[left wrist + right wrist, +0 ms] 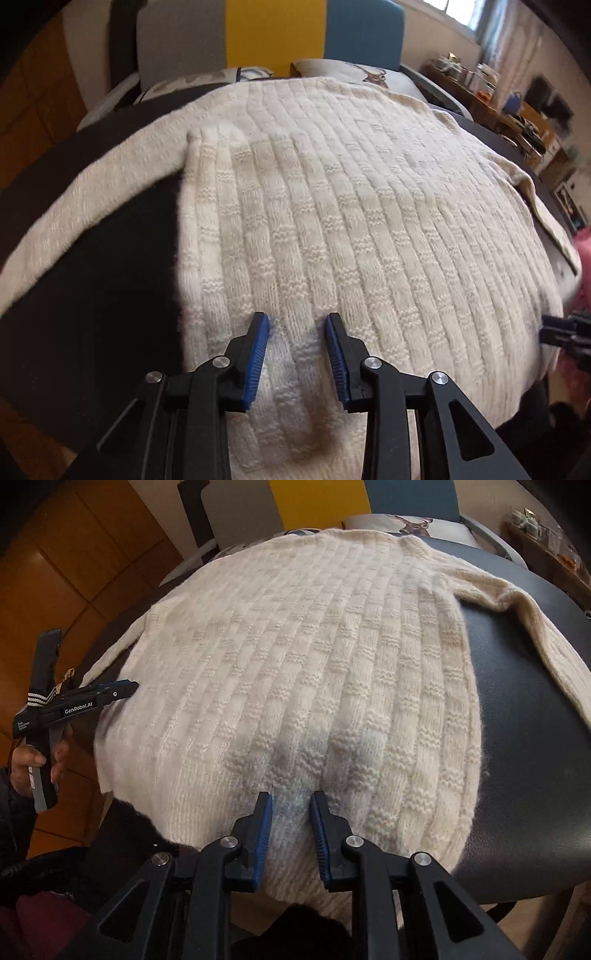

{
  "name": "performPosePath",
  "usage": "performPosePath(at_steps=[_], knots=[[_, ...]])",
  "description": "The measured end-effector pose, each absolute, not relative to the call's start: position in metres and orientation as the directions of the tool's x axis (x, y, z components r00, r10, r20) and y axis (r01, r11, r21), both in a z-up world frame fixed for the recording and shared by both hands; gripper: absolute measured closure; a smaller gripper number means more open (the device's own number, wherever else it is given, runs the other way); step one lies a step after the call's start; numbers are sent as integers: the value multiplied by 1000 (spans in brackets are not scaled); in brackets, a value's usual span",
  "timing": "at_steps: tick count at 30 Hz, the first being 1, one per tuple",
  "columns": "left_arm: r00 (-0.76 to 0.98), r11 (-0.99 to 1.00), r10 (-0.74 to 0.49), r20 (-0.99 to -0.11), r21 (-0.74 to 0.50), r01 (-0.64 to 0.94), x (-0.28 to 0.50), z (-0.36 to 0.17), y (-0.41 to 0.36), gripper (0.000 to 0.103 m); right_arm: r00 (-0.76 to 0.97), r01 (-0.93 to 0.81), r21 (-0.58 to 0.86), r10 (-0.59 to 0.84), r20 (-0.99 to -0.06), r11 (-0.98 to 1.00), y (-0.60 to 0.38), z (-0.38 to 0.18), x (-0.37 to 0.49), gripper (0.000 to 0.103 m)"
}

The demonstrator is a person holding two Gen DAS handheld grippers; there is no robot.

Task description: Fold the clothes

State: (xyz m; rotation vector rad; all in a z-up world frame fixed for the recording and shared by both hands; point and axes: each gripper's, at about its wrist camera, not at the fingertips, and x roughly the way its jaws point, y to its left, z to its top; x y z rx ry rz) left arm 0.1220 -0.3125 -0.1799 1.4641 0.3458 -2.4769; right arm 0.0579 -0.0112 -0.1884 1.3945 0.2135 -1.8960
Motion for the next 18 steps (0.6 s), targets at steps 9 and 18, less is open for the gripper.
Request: performPosePath(at_steps=[9,18], knots=[[-498,-908,25,-867,-228,351,129,-176,-319,69,-79,889,171,-510,-856,-424,-43,-173,166,76],[-514,-876,77,-854,-305,375,134,-178,-329,69,-290,938,-171,-410,-865,-302,-69,-194,193,76]])
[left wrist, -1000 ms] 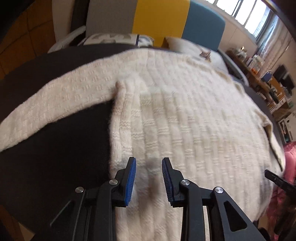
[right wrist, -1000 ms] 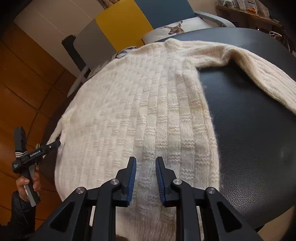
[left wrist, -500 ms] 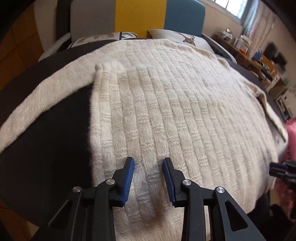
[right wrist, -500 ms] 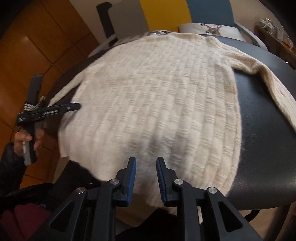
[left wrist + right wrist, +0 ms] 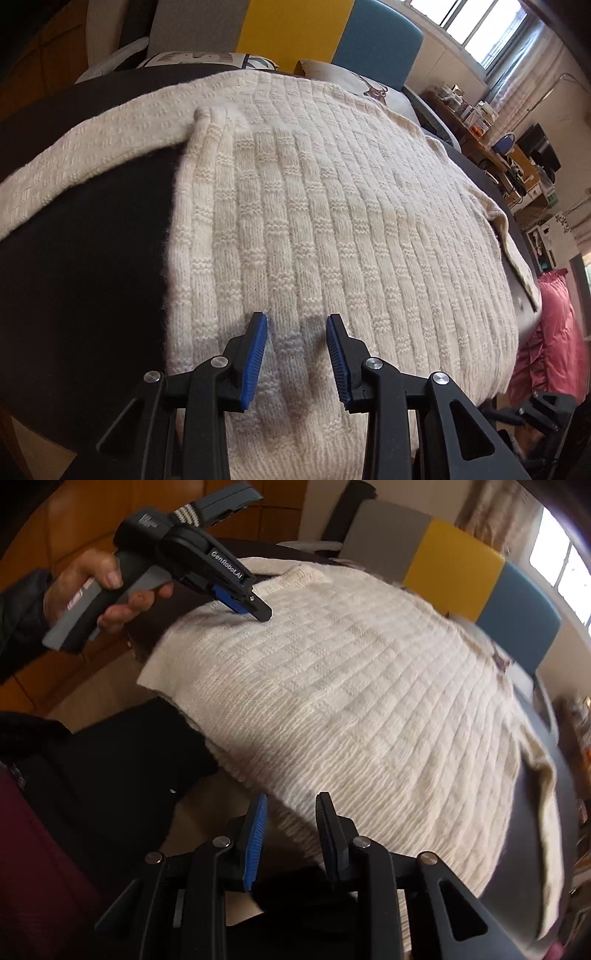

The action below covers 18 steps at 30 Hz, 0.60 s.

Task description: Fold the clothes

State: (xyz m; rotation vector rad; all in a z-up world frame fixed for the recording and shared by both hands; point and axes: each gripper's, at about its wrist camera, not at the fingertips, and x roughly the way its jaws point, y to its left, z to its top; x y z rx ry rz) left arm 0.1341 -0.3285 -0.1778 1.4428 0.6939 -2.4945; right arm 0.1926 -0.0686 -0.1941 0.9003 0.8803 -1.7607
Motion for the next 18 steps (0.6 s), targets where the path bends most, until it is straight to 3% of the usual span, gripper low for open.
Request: performPosePath(at_steps=[4,6,7,8,14,18], knots=[[-515,-872,79,-854,-309,379,134,-178,-329,68,-346,932,-266,-388,-854,-244,-73,-202,194,76],[-518,-868,80,-852,-315,384,133,-178,-330,67,-344,932,-260,-389,-855,-254,-74,-204,188,83],[-519,-868,81,-851,-316,384,133,-178,-330,66,-324,936,-237,-381,-866,-258,-77,-206,184,95],[-520,-868,78,-851,-314,384,133,-178,-329,66,-299,941,-206,-376,-877,-268,-77,-205,180,97],[-524,-885,59,-850,-287,367,138,-176,-324,63,-61,955,87,-476,-877,-284,-70,-177,166,103],[-526,-890,38,-850,-268,369,139,-174,-322,63,9,950,131,-396,-918,-282,-76,-208,163,103]])
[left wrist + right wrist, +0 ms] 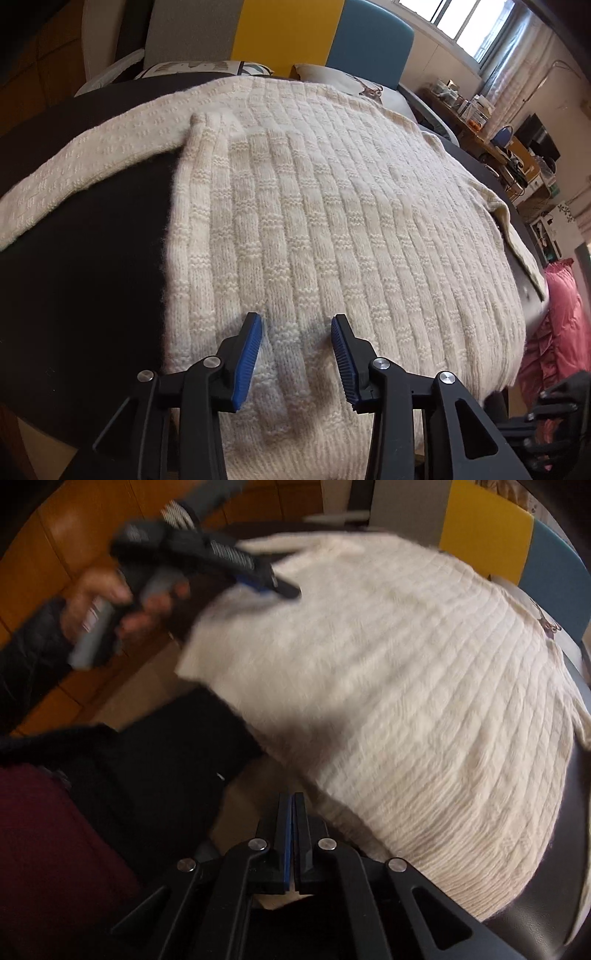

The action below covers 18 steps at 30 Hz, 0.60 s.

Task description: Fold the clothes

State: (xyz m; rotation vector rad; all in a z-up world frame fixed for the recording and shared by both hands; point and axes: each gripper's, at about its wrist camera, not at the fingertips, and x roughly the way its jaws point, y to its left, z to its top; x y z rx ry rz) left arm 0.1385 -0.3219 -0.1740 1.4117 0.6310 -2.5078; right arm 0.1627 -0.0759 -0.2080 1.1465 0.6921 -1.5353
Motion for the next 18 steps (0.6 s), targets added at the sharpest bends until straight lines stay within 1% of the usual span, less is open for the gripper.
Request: performPosePath(at_steps=[1,3,4,5,6,7,9,10,11,13,14,16,18], knots=[[-528,-890,32,-849,-265,372,139,-173,-322,63,22,947,142,-382,-924,-288,-77,-213,160,103],[-552,-884,40,-833,-287,369,141,-167,-322,63,85,927,243,-473,-877,-284,-72,-196,153,103],[-573,-881,64,-817,-316,352,143,-163,-321,62,97,920,270,-502,-859,-285,-73,-187,146,101],[-581,-879,82,-809,-334,341,143,-160,-319,62,102,912,293,-531,-841,-288,-74,-178,139,94],[-588,-878,96,-803,-346,330,143,-158,-318,62,66,907,281,-552,-831,-313,-76,-171,129,89],[-582,-890,85,-809,-324,321,140,-158,-314,62,29,901,268,-570,-821,-340,-79,-165,118,81],[-555,-908,59,-830,-275,315,135,-163,-309,62,-52,879,232,-567,-822,-417,-85,-164,94,81],[-535,-914,46,-843,-252,318,133,-166,-308,62,-81,864,208,-536,-841,-458,-85,-170,83,81],[-519,-912,50,-853,-251,325,133,-172,-309,62,-110,848,181,-501,-859,-498,-85,-176,73,81],[-516,-909,35,-856,-242,340,138,-176,-311,63,-174,815,86,-384,-907,-572,-81,-196,59,81],[-517,-909,26,-855,-236,344,141,-177,-313,63,-179,805,57,-333,-926,-590,-78,-207,55,81],[-519,-908,11,-855,-226,352,147,-180,-316,63,-171,799,93,-373,-912,-593,-70,-210,52,82],[-535,-891,44,-844,-275,360,150,-178,-323,63,-162,788,120,-392,-905,-604,-67,-211,50,84]])
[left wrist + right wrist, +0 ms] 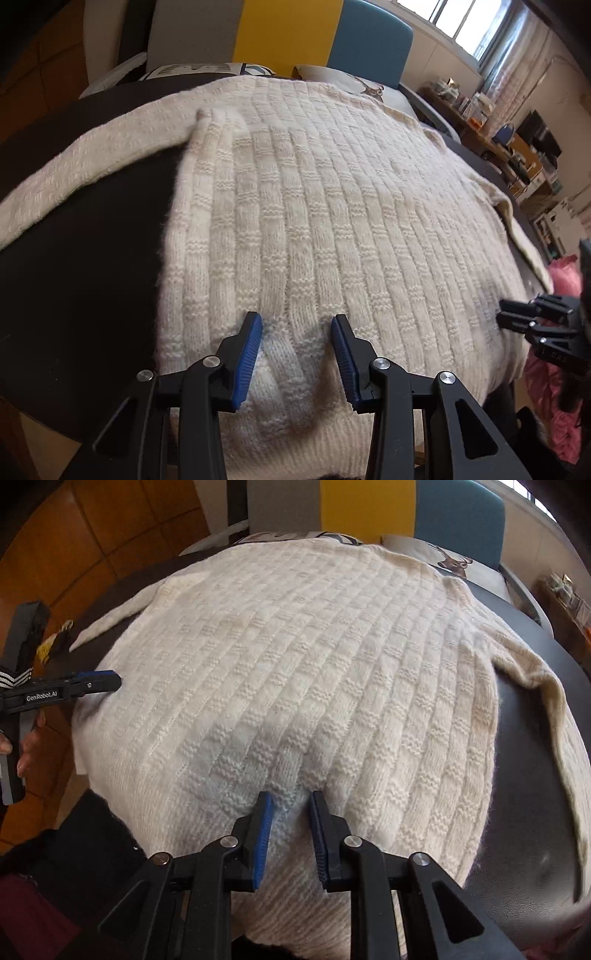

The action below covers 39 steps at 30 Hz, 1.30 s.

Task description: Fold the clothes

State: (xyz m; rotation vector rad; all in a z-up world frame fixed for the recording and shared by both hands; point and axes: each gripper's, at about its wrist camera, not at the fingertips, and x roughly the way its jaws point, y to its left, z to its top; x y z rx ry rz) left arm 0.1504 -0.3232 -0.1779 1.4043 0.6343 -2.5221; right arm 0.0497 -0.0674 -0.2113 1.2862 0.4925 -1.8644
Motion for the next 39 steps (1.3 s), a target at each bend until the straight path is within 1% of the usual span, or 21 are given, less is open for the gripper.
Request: performPosePath(at_steps=[3,5,8,9,12,15,18,22,27,31,39], knots=[[-600,-783,162,-784,-472,405,162,-171,-354,63,-138,787,165,-431,-892,-594,-77,-202,50,83],[-653,-671,207,-728,-592,446,174,-168,-384,62,-113,794,221,-495,-861,-566,-91,-190,50,82],[-694,-581,125,-709,-619,528,195,-160,-425,62,-110,821,230,-540,-834,-522,-134,-178,39,82],[-697,-575,86,-712,-607,549,202,-156,-437,62,-110,830,229,-551,-827,-509,-149,-174,35,82],[-704,-475,6,-710,-622,622,230,-153,-480,62,-109,852,224,-579,-808,-473,-197,-167,21,82],[-686,-341,-82,-723,-627,701,265,-156,-527,62,-98,857,228,-581,-808,-462,-244,-172,5,82],[-675,-172,-145,-723,-653,737,305,-165,-571,62,-85,844,255,-585,-806,-473,-284,-184,-11,82],[-667,-11,-177,-723,-677,736,339,-182,-617,62,-69,818,298,-599,-798,-492,-309,-197,-24,82],[-668,119,-198,-717,-694,710,347,-205,-648,62,-74,816,293,-593,-802,-498,-322,-205,-30,82],[-675,147,-220,-704,-708,690,338,-213,-658,62,-61,813,297,-581,-812,-501,-324,-216,-32,82],[-662,202,-248,-707,-707,678,334,-218,-671,60,-58,825,306,-609,-791,-476,-321,-223,-30,81]])
